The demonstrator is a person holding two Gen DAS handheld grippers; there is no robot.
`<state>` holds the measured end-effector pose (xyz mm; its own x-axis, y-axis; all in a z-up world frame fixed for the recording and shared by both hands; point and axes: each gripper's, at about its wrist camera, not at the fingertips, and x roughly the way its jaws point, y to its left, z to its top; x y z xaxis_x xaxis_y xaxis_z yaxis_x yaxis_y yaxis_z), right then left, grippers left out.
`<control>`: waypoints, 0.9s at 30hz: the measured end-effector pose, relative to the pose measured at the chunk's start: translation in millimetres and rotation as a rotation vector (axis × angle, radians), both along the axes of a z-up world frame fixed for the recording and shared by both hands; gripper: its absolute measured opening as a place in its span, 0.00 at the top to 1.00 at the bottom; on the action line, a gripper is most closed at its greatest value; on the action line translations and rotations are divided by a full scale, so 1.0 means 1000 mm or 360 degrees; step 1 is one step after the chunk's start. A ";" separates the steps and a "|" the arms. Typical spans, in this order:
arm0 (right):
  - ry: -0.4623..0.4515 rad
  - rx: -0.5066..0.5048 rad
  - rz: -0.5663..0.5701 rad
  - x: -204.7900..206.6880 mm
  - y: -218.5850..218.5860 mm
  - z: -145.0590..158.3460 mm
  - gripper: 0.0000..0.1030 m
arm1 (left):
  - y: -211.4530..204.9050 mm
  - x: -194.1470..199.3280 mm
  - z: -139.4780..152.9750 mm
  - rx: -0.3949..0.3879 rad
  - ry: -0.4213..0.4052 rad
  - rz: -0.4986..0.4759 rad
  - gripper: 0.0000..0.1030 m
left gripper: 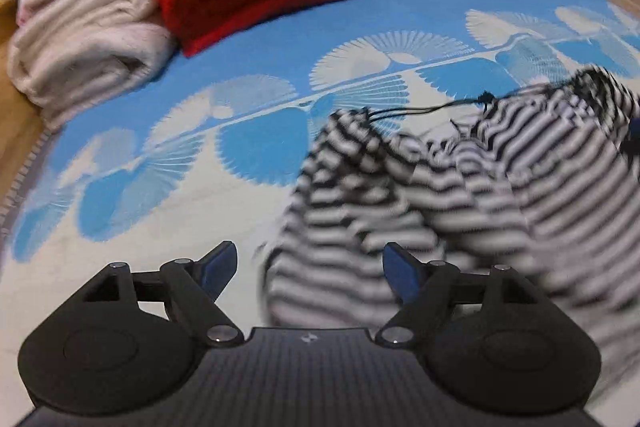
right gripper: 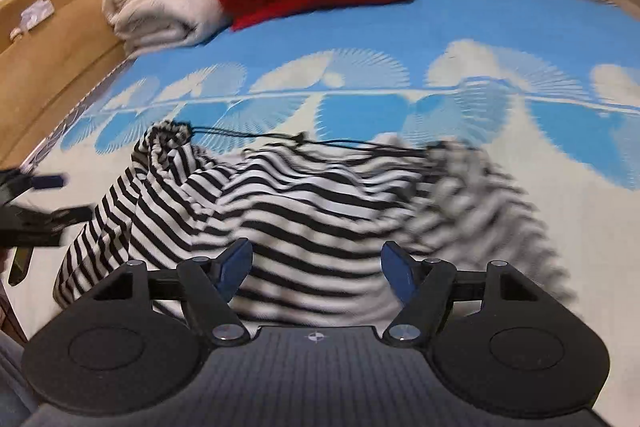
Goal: Fold small clothes
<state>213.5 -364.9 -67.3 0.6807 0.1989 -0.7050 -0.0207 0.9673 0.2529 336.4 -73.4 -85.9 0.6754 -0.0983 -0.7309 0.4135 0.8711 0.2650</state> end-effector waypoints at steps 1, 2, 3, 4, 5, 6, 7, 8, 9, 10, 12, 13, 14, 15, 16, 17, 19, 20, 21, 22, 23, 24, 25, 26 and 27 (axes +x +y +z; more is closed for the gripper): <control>0.0013 -0.0042 0.0006 0.010 0.008 -0.005 0.29 | -0.002 0.009 -0.004 -0.0048 0.0013 -0.0002 0.18; 0.0021 -0.0092 0.0035 0.018 0.016 -0.010 0.29 | -0.004 0.017 -0.008 -0.0101 0.0025 -0.0010 0.18; 0.0027 -0.0136 0.0067 0.023 0.024 -0.013 0.29 | -0.004 0.022 -0.012 -0.0129 0.0033 -0.0012 0.18; 0.0045 -0.0179 0.0089 0.026 0.029 -0.017 0.29 | -0.006 0.029 -0.016 -0.0150 0.0047 -0.0007 0.18; 0.0062 -0.0207 0.0103 0.030 0.033 -0.021 0.31 | -0.009 0.035 -0.020 -0.0151 0.0068 0.0000 0.18; 0.0076 -0.0227 0.0098 0.031 0.034 -0.024 0.56 | -0.010 0.040 -0.024 -0.0145 0.0089 0.0022 0.18; 0.0094 -0.0218 0.0084 0.033 0.033 -0.027 0.75 | -0.010 0.045 -0.027 -0.0152 0.0108 0.0046 0.18; 0.0104 -0.0175 0.0076 0.033 0.028 -0.025 0.78 | -0.009 0.048 -0.029 -0.0169 0.0125 0.0055 0.18; 0.0093 -0.0127 0.0068 0.032 0.022 -0.021 0.85 | -0.007 0.051 -0.029 -0.0188 0.0135 0.0064 0.18; 0.0086 -0.0097 0.0054 0.032 0.018 -0.018 0.86 | -0.004 0.052 -0.027 -0.0212 0.0135 0.0073 0.18; 0.0024 -0.0036 0.0001 0.030 0.010 -0.001 0.89 | 0.004 0.053 -0.022 -0.0253 0.0100 0.0119 0.18; -0.0010 -0.0019 -0.0028 0.029 0.007 0.006 0.89 | 0.008 0.054 -0.018 -0.0279 0.0077 0.0151 0.18; -0.0071 0.0018 -0.0065 0.030 0.003 0.017 0.89 | 0.013 0.056 -0.015 -0.0316 0.0055 0.0189 0.18; -0.0139 0.0059 -0.0107 0.031 -0.002 0.026 0.89 | 0.018 0.059 -0.012 -0.0355 0.0037 0.0246 0.18; -0.0196 0.0085 -0.0153 0.033 -0.006 0.032 0.89 | 0.022 0.062 -0.012 -0.0382 0.0031 0.0288 0.18; -0.0256 0.0098 -0.0198 0.039 -0.009 0.035 0.89 | 0.026 0.066 -0.013 -0.0398 0.0044 0.0330 0.18; -0.0310 0.0075 -0.0278 0.057 -0.011 0.027 0.89 | 0.030 0.071 -0.015 -0.0387 0.0060 0.0366 0.18; -0.0305 0.0021 -0.0321 0.067 -0.009 0.017 0.89 | 0.029 0.073 -0.016 -0.0365 0.0056 0.0366 0.18; -0.0284 -0.0035 -0.0352 0.077 -0.005 0.004 0.89 | 0.027 0.074 -0.018 -0.0335 0.0049 0.0367 0.18; -0.0225 -0.0092 -0.0348 0.088 0.001 -0.015 0.89 | 0.024 0.073 -0.020 -0.0308 0.0047 0.0358 0.18; -0.0132 -0.0130 -0.0331 0.096 0.005 -0.031 0.88 | 0.021 0.073 -0.021 -0.0280 0.0043 0.0343 0.18; -0.0010 -0.0139 -0.0308 0.103 0.009 -0.046 0.85 | 0.019 0.072 -0.023 -0.0249 0.0038 0.0334 0.17; 0.0033 -0.0137 -0.0296 0.104 0.011 -0.051 0.83 | 0.017 0.071 -0.025 -0.0229 0.0036 0.0332 0.17; 0.0012 -0.0139 -0.0288 0.100 0.011 -0.047 0.78 | 0.018 0.072 -0.025 -0.0229 0.0035 0.0330 0.17; -0.0003 -0.0120 -0.0262 0.097 0.009 -0.038 0.62 | 0.019 0.072 -0.025 -0.0244 0.0042 0.0334 0.16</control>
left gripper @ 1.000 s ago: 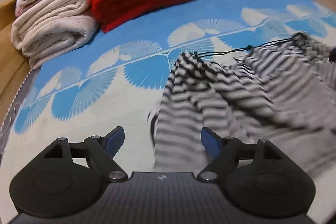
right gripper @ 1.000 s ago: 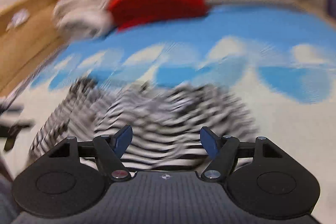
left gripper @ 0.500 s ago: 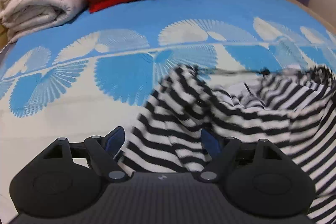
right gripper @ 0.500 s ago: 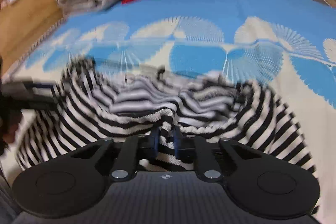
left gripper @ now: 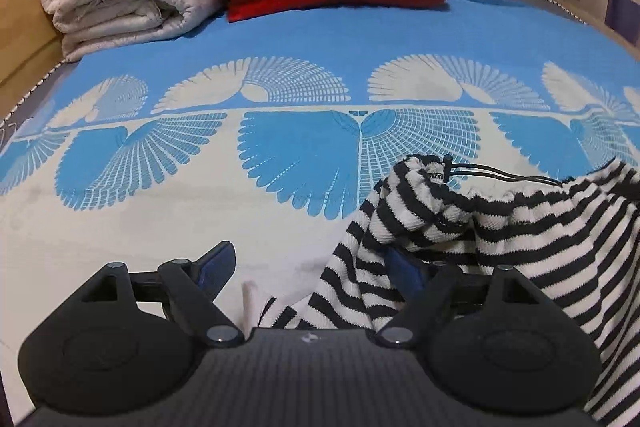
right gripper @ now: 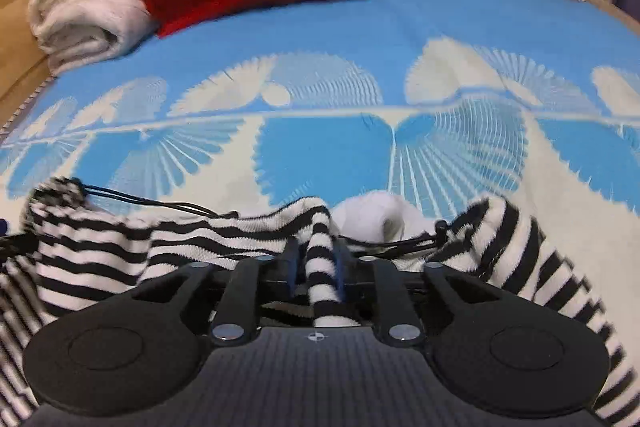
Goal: Fold small clothes
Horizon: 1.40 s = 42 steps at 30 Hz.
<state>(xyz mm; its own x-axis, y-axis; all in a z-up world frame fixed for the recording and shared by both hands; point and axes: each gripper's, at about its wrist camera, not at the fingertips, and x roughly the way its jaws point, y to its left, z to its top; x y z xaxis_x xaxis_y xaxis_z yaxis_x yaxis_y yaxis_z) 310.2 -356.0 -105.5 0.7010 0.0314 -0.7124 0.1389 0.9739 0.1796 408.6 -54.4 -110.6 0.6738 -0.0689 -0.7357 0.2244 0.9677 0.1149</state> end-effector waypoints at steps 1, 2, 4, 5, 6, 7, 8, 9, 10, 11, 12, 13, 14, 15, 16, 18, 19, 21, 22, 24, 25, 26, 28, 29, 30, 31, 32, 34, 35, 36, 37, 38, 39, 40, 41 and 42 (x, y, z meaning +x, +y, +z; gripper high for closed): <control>-0.0031 0.0056 0.0012 -0.006 -0.007 0.014 0.44 | 0.003 0.001 0.000 -0.0024 0.0010 0.0011 0.16; -0.0092 0.0114 -0.0020 -0.015 -0.018 0.028 0.38 | 0.006 0.002 0.001 -0.0051 0.0020 0.0026 0.16; -0.0257 0.0168 -0.0151 -0.038 -0.043 0.053 0.30 | 0.010 0.003 0.003 -0.0098 0.0026 0.0046 0.16; -0.0299 0.0151 -0.0207 -0.049 -0.055 0.061 0.30 | 0.010 0.003 0.003 -0.0102 0.0022 0.0049 0.16; -0.0308 0.0105 -0.0260 -0.057 -0.066 0.066 0.30 | 0.010 0.002 0.004 -0.0095 0.0014 0.0045 0.16; -0.0294 0.0048 -0.0293 -0.062 -0.074 0.068 0.35 | 0.009 0.000 0.004 -0.0083 0.0005 0.0040 0.16; -0.0263 -0.0008 -0.0315 -0.065 -0.079 0.067 0.38 | 0.007 0.000 0.004 -0.0069 -0.0003 0.0036 0.16; -0.0217 -0.0071 -0.0338 -0.066 -0.083 0.063 0.47 | 0.006 -0.001 0.004 -0.0056 -0.0009 0.0029 0.16; -0.0179 -0.0115 -0.0337 -0.066 -0.085 0.058 0.51 | 0.004 -0.002 0.004 -0.0048 -0.0013 0.0022 0.16; -0.0141 -0.0150 -0.0309 -0.065 -0.084 0.053 0.51 | 0.003 -0.002 0.004 -0.0041 -0.0013 0.0017 0.16; -0.0105 -0.0178 -0.0255 -0.064 -0.081 0.047 0.51 | 0.001 -0.002 0.003 -0.0035 -0.0014 0.0017 0.16; -0.0067 -0.0210 -0.0164 -0.065 -0.076 0.042 0.51 | 0.000 -0.002 0.003 -0.0031 -0.0014 0.0019 0.16; -0.0045 -0.0245 -0.0079 -0.064 -0.068 0.037 0.50 | -0.001 -0.002 0.002 -0.0032 -0.0012 0.0022 0.16; -0.0028 -0.0294 0.0014 -0.064 -0.058 0.032 0.44 | -0.001 -0.002 0.002 -0.0036 -0.0009 0.0024 0.16; -0.0029 -0.0347 0.0061 -0.062 -0.050 0.029 0.35 | -0.002 -0.001 0.001 -0.0038 -0.0004 0.0025 0.16; -0.0053 -0.0487 0.0111 -0.063 -0.034 0.017 0.33 | -0.003 0.000 -0.001 -0.0038 0.0005 0.0025 0.16; -0.0013 -0.0536 0.0173 -0.055 -0.029 0.009 0.58 | -0.003 0.001 -0.001 -0.0036 0.0008 0.0024 0.16; 0.0062 -0.0554 0.0158 -0.045 -0.029 0.004 0.97 | -0.002 0.002 -0.002 -0.0033 0.0002 0.0018 0.15; 0.0023 -0.0541 0.0073 -0.041 -0.035 0.011 0.97 | -0.002 0.002 -0.003 -0.0025 -0.0007 0.0014 0.15; -0.0162 -0.0483 -0.0156 -0.039 -0.057 0.029 0.97 | -0.001 0.006 -0.007 0.0015 -0.0008 0.0021 0.15; -0.0200 -0.0429 -0.0276 -0.037 -0.071 0.033 0.97 | 0.001 0.009 -0.009 0.0007 0.0010 0.0028 0.15; -0.0195 -0.0327 -0.0360 -0.034 -0.085 0.032 0.97 | 0.003 0.011 -0.010 -0.0014 0.0024 0.0036 0.15; -0.0101 -0.0193 -0.0432 -0.027 -0.100 0.016 0.97 | 0.005 0.013 -0.011 -0.0032 0.0017 0.0049 0.12; -0.0033 -0.0197 -0.0451 -0.023 -0.102 0.004 0.96 | 0.005 0.014 -0.011 -0.0028 0.0013 0.0059 0.11; 0.0021 -0.0205 -0.0442 -0.021 -0.101 -0.005 0.93 | 0.005 0.015 -0.012 -0.0026 0.0018 0.0074 0.10; 0.0068 -0.0205 -0.0426 -0.021 -0.101 -0.015 0.81 | 0.006 0.016 -0.012 -0.0035 0.0029 0.0083 0.10; 0.0093 -0.0199 -0.0413 -0.022 -0.100 -0.019 0.77 | 0.006 0.015 -0.011 -0.0050 0.0037 0.0091 0.10; 0.0047 -0.0171 -0.0477 -0.029 -0.099 -0.011 0.56 | 0.008 0.014 -0.005 -0.0110 0.0046 0.0087 0.10; 0.0009 -0.0118 -0.0515 -0.033 -0.103 -0.003 0.50 | 0.010 0.013 -0.002 -0.0161 0.0066 0.0076 0.10; -0.0044 -0.0034 -0.0559 -0.036 -0.107 0.007 0.41 | 0.013 0.012 0.002 -0.0230 0.0099 0.0052 0.10; -0.0103 0.0058 -0.0591 -0.043 -0.111 0.017 0.36 | 0.014 0.011 0.004 -0.0278 0.0127 0.0025 0.10; -0.0159 0.0126 -0.0606 -0.051 -0.114 0.025 0.35 | 0.015 0.010 0.005 -0.0306 0.0156 -0.0003 0.10; -0.0190 0.0149 -0.0609 -0.056 -0.115 0.029 0.31 | 0.014 0.009 0.004 -0.0312 0.0182 -0.0035 0.11; -0.0197 0.0128 -0.0600 -0.059 -0.113 0.034 0.29 | 0.012 0.008 0.003 -0.0292 0.0194 -0.0056 0.17; -0.0194 0.0084 -0.0586 -0.058 -0.111 0.036 0.29 | 0.009 0.007 0.000 -0.0261 0.0201 -0.0076 0.26; -0.0196 0.0034 -0.0572 -0.059 -0.107 0.036 0.29 | 0.007 0.006 -0.002 -0.0246 0.0213 -0.0099 0.64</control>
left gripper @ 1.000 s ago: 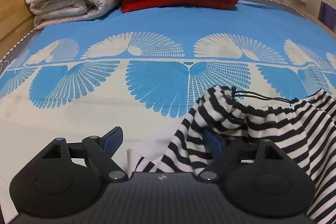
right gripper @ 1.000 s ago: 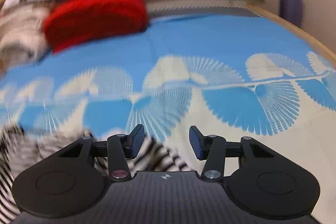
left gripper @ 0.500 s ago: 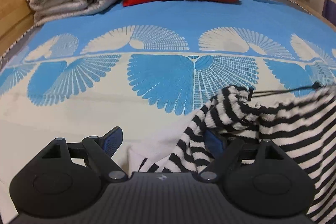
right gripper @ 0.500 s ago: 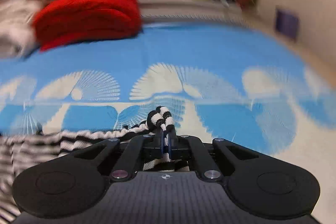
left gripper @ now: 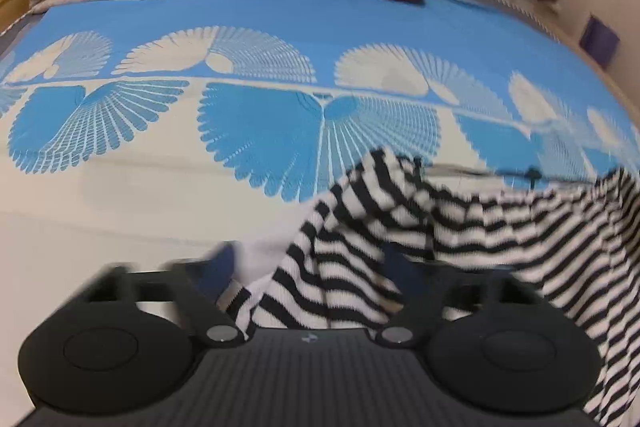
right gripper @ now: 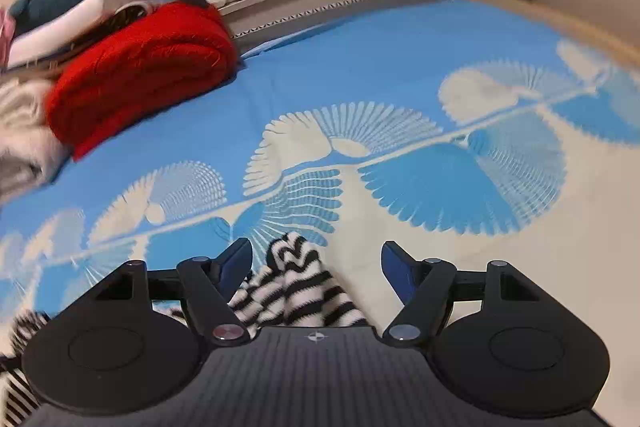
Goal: Fold small clothes
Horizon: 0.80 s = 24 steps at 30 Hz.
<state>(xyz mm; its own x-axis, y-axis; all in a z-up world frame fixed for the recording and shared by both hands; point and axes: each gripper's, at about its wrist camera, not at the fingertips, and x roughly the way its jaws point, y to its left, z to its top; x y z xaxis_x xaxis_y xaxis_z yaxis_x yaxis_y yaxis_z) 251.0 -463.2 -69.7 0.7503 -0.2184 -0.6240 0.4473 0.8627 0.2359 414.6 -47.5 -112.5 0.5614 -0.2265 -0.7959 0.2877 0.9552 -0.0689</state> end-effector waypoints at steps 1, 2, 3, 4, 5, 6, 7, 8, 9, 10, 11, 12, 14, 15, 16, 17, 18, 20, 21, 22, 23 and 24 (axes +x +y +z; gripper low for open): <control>0.0020 -0.0053 0.0029 0.000 0.005 -0.002 0.29 | -0.001 0.000 -0.002 -0.0023 0.0036 -0.0022 0.88; 0.0048 -0.0094 0.0062 0.001 0.008 -0.004 0.29 | -0.001 0.000 -0.001 -0.0050 0.0044 -0.0010 0.88; 0.0075 -0.0132 0.0090 0.003 0.011 -0.004 0.31 | 0.000 -0.002 0.003 -0.0056 0.0003 0.0017 0.93; 0.0092 -0.0162 0.0114 0.002 0.014 -0.004 0.33 | 0.003 -0.004 0.007 -0.0040 -0.0062 0.0056 0.95; 0.0098 -0.0182 0.0127 0.002 0.017 -0.003 0.33 | 0.006 -0.002 0.009 -0.0013 -0.0106 0.0109 0.95; 0.0098 -0.0192 0.0130 0.003 0.019 -0.004 0.34 | 0.012 0.002 0.009 0.0007 -0.0121 0.0180 0.94; 0.0092 -0.0193 0.0133 0.003 0.020 -0.003 0.34 | 0.018 0.005 0.007 0.0013 -0.0115 0.0224 0.94; 0.0090 -0.0193 0.0137 0.003 0.021 -0.002 0.34 | 0.021 0.008 0.005 0.0006 -0.0100 0.0230 0.93; 0.0093 -0.0192 0.0143 0.004 0.021 -0.001 0.34 | 0.021 0.008 0.004 -0.0022 -0.0075 0.0199 0.89; 0.0098 -0.0191 0.0152 0.004 0.022 0.000 0.34 | 0.019 0.006 0.005 -0.0031 -0.0077 0.0181 0.80; 0.0102 -0.0191 0.0159 0.004 0.022 0.001 0.34 | 0.016 0.002 0.008 -0.0024 -0.0098 0.0153 0.72; 0.0099 -0.0190 0.0162 0.002 0.022 0.003 0.34 | 0.013 -0.003 0.012 -0.0018 -0.0132 0.0115 0.47; 0.0082 -0.0178 0.0161 -0.004 0.020 0.010 0.34 | 0.010 -0.018 0.023 0.0003 -0.0214 0.0074 0.14; 0.0069 -0.0163 0.0157 -0.009 0.018 0.013 0.34 | 0.010 -0.030 0.030 0.0017 -0.0264 0.0054 0.10; 0.0052 -0.0137 0.0146 -0.016 0.014 0.017 0.34 | 0.011 -0.040 0.033 0.0023 -0.0284 0.0032 0.10; 0.0040 -0.0107 0.0138 -0.026 0.012 0.021 0.34 | 0.017 -0.053 0.038 0.0020 -0.0293 0.0008 0.10; 0.0029 -0.0073 0.0136 -0.036 0.010 0.025 0.33 | 0.020 -0.063 0.041 0.0017 -0.0294 -0.0007 0.10; 0.0013 0.0020 0.0142 -0.062 0.006 0.030 0.33 | 0.031 -0.084 0.045 0.0041 -0.0287 -0.0021 0.10; 0.0013 0.0065 0.0155 -0.076 0.006 0.032 0.32 | 0.037 -0.093 0.045 0.0060 -0.0286 -0.0017 0.10; 0.0022 0.0084 0.0167 -0.088 0.007 0.032 0.31 | 0.042 -0.102 0.046 0.0079 -0.0282 -0.0008 0.10; 0.0043 0.0085 0.0183 -0.101 0.009 0.032 0.30 | 0.048 -0.111 0.044 0.0100 -0.0271 0.0006 0.10; 0.0070 0.0068 0.0195 -0.113 0.011 0.029 0.29 | 0.055 -0.121 0.041 0.0119 -0.0244 0.0025 0.10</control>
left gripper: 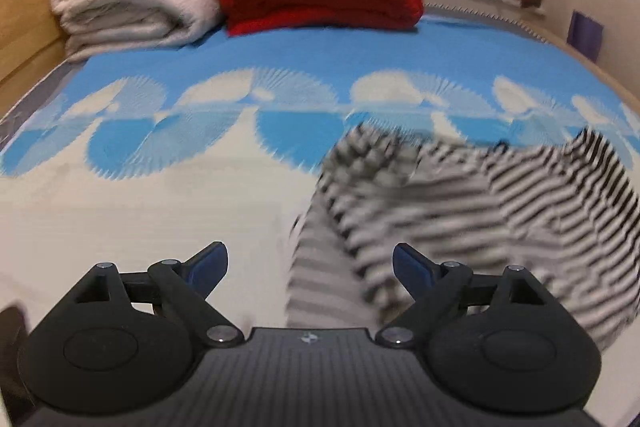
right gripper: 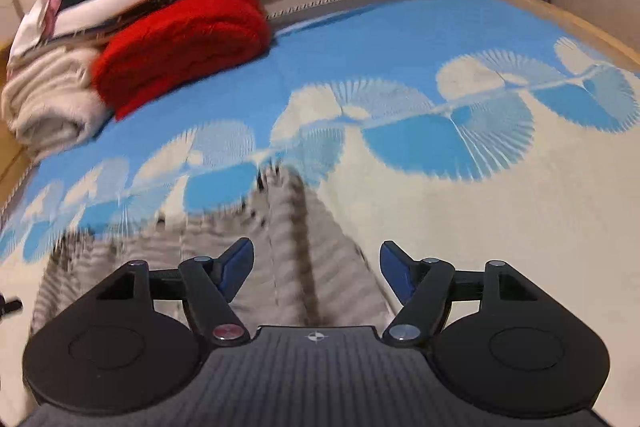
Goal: Fold small clothes
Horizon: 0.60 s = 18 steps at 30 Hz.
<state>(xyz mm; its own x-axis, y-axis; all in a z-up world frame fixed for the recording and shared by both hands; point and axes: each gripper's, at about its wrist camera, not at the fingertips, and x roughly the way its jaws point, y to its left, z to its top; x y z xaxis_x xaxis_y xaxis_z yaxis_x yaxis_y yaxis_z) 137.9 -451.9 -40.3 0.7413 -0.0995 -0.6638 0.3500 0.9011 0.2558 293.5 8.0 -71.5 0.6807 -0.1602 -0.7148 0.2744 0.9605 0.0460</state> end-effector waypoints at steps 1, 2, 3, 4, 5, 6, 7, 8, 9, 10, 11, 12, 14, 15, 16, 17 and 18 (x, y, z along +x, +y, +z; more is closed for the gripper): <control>0.0029 -0.0025 0.0010 -0.011 0.003 -0.003 0.28 | 0.005 -0.007 -0.004 0.0008 0.0028 0.0006 0.09; 0.0063 -0.0046 0.0015 -0.023 0.005 -0.009 0.27 | 0.009 -0.018 -0.009 0.0023 0.0057 0.0003 0.08; 0.0111 -0.0056 0.0009 -0.034 0.007 -0.016 0.26 | 0.011 -0.028 -0.013 0.0041 0.0073 0.0002 0.08; 0.0164 -0.0057 -0.0001 -0.041 0.009 -0.023 0.25 | 0.013 -0.037 -0.016 0.0058 0.0082 -0.0001 0.08; 0.0231 -0.0050 -0.0014 -0.047 0.010 -0.032 0.25 | 0.014 -0.045 -0.018 0.0068 0.0087 -0.0012 0.08; 0.0300 -0.0044 -0.0022 -0.052 0.012 -0.041 0.25 | 0.013 -0.053 -0.020 0.0073 0.0087 -0.0045 0.03; 0.0370 -0.0038 -0.0032 -0.054 0.013 -0.049 0.25 | 0.010 -0.058 -0.022 0.0083 0.0074 -0.0074 0.00; 0.0416 -0.0030 -0.0041 -0.054 0.013 -0.055 0.25 | 0.004 -0.063 -0.023 0.0106 0.0045 -0.0116 0.00; 0.0442 -0.0019 -0.0050 -0.053 0.014 -0.059 0.25 | -0.001 -0.066 -0.026 0.0143 0.0037 -0.0155 0.00; 0.0442 -0.0004 -0.0051 -0.051 0.014 -0.062 0.25 | -0.007 -0.067 -0.030 0.0180 0.0037 -0.0182 0.00; 0.0432 0.0015 -0.0049 -0.048 0.013 -0.064 0.25 | -0.013 -0.067 -0.034 0.0213 0.0043 -0.0205 0.00; 0.0417 0.0036 -0.0058 -0.045 0.013 -0.065 0.25 | -0.019 -0.066 -0.040 0.0247 0.0052 -0.0228 0.00; 0.0377 0.0074 -0.0086 -0.039 0.013 -0.067 0.25 | -0.027 -0.064 -0.045 0.0281 0.0048 -0.0244 0.00; 0.0385 0.0081 -0.0089 -0.035 0.014 -0.068 0.25 | -0.031 -0.065 -0.046 0.0288 0.0016 -0.0248 0.03; 0.0400 0.0086 -0.0079 -0.032 0.015 -0.069 0.28 | -0.033 -0.067 -0.044 0.0275 -0.0032 -0.0249 0.24; 0.0398 0.0086 -0.0054 -0.029 0.017 -0.070 0.33 | -0.035 -0.069 -0.042 0.0255 -0.0057 -0.0264 0.45; 0.0381 0.0067 -0.0043 -0.027 0.020 -0.070 0.58 | -0.037 -0.071 -0.039 0.0207 -0.0023 -0.0310 0.84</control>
